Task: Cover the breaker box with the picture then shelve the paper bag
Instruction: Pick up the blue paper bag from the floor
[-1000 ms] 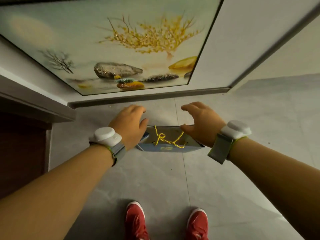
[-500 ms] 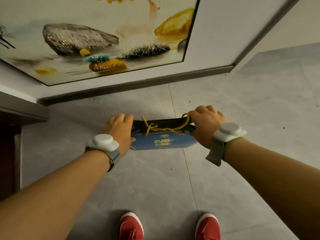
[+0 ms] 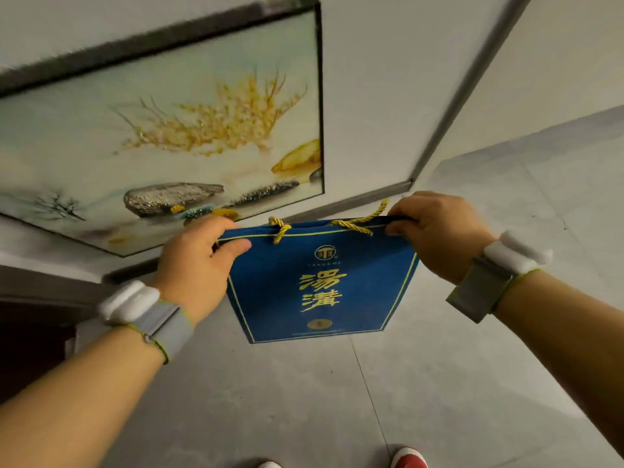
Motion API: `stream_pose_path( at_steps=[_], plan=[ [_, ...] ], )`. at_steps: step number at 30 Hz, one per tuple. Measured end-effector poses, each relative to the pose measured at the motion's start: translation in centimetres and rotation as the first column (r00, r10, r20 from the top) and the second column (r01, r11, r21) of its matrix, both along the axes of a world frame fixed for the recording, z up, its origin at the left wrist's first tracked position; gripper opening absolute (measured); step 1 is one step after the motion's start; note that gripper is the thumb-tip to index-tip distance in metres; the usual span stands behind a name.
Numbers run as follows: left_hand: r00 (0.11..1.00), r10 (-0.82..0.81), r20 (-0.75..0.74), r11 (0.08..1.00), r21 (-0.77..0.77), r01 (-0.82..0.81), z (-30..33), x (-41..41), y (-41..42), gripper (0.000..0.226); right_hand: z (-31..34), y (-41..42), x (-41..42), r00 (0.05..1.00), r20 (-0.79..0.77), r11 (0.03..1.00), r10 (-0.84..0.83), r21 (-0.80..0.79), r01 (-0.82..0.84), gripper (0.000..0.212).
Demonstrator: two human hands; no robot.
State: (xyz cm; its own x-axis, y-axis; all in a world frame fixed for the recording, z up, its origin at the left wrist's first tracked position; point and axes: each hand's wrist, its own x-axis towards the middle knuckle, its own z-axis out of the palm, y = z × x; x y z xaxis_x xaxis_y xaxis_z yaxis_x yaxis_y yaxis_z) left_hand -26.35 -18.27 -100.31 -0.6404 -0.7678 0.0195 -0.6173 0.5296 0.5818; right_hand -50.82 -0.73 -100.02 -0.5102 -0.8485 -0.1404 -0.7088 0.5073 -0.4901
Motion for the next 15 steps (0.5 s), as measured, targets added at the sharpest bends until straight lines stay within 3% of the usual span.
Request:
stream_pose_path(
  at_steps=[5, 15],
  plan=[
    [0.98, 0.018, -0.199, 1.0, 0.002, -0.018, 14.9, -6.4, -0.3, 0.006, 16.7, 2.0, -5.0, 0.996, -0.034, 0.982, -0.084, -0.172, 0.077, 0.015],
    [0.843, -0.225, -0.488, 0.973, -0.154, 0.171, 47.1, -23.0, 6.2, 0.014, 49.4, 13.1, -17.1, 0.95, -0.189, 0.894, -0.247, -0.422, 0.148, 0.017]
  ],
)
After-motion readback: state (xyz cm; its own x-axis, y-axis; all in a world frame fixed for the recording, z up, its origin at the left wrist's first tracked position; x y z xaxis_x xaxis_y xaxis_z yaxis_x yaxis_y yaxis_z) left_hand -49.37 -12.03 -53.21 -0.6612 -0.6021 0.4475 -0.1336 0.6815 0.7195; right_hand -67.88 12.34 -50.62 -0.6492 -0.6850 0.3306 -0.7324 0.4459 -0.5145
